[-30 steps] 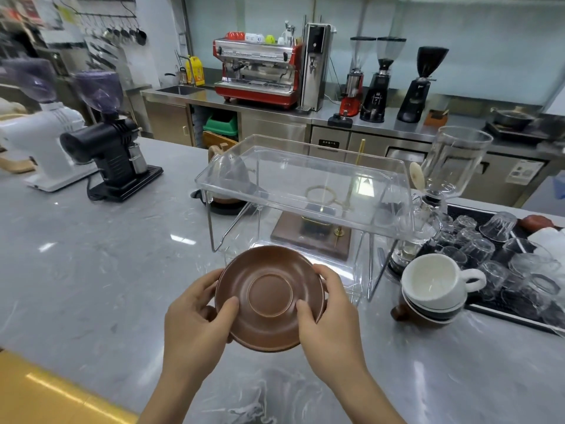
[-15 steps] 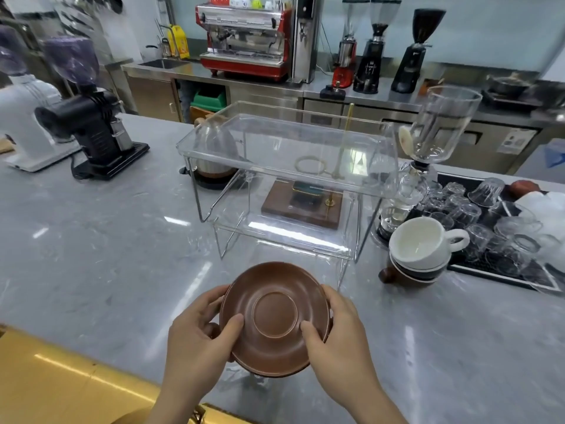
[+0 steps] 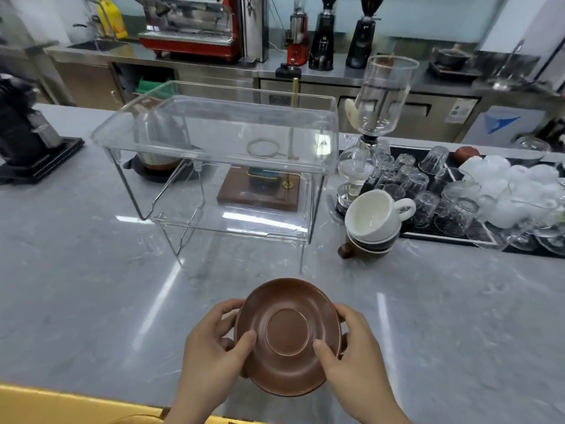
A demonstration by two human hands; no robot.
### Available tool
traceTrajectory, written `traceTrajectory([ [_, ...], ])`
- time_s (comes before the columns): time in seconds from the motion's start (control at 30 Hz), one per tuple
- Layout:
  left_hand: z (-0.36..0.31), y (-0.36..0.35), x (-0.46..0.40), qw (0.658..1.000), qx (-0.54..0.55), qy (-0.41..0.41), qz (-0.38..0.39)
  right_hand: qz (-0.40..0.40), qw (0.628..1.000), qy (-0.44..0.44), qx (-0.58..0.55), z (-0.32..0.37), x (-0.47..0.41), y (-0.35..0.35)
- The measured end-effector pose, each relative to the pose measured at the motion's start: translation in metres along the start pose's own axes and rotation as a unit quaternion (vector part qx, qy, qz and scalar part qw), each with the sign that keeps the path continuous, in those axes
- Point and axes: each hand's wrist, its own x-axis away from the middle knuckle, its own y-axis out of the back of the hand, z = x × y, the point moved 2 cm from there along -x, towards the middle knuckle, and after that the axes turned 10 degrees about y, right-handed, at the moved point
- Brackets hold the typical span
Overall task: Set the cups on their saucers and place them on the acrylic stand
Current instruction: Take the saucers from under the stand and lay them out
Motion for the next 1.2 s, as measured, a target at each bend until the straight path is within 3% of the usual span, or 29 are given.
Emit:
traceTrajectory([
  [0.63, -0.01, -0.143, -0.007, 0.994, -0.026, 0.036, 0.104, -0.088, 0.993, -0.074, -0.007, -0.081, -0.004, 0.106],
  [1.2, -0.021, -0.294, -0.025, 0.995, -0.04, 0.035, 0.086, -0.105, 0.993, -0.061, -0.011, -0.172, -0.068, 0.218],
])
